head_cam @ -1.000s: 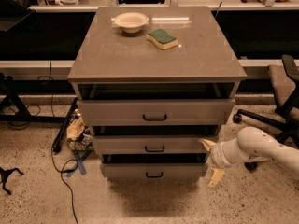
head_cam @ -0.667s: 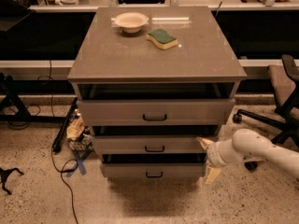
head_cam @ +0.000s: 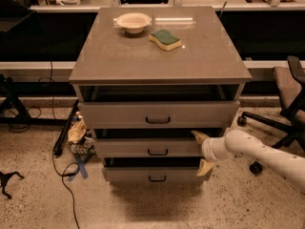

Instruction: Open middle drawer

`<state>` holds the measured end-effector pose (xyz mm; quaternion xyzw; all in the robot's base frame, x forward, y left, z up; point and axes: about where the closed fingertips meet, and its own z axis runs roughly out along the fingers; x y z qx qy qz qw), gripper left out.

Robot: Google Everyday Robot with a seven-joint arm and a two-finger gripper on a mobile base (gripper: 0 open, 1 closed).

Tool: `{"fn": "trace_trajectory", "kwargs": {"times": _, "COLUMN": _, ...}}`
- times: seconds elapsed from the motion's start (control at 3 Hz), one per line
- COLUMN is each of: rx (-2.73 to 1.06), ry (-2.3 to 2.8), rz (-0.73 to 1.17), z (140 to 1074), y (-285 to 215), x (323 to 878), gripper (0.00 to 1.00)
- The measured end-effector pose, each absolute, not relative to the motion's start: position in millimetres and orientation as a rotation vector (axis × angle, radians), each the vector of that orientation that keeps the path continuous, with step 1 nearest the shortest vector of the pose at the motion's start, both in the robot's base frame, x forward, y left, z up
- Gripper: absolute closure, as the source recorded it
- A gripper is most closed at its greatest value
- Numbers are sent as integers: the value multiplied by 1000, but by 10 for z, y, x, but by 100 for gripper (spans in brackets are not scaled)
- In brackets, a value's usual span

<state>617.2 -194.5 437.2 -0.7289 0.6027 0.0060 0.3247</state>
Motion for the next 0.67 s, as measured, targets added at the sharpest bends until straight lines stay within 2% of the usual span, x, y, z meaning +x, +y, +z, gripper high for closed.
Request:
{"fn": "trace_trajectory", "kwargs": {"times": 0.33, "rx": -1887, "ry": 1566, "rz": -15, "z": 4326, "y": -1871, "x": 6430, "gripper": 0}}
{"fn": "trace_trajectory", "kwargs": {"times": 0.67, "rx": -1876, "ry": 1594, "rz": -14, "z": 4194, "y": -1821, "x": 6599, "gripper": 18}}
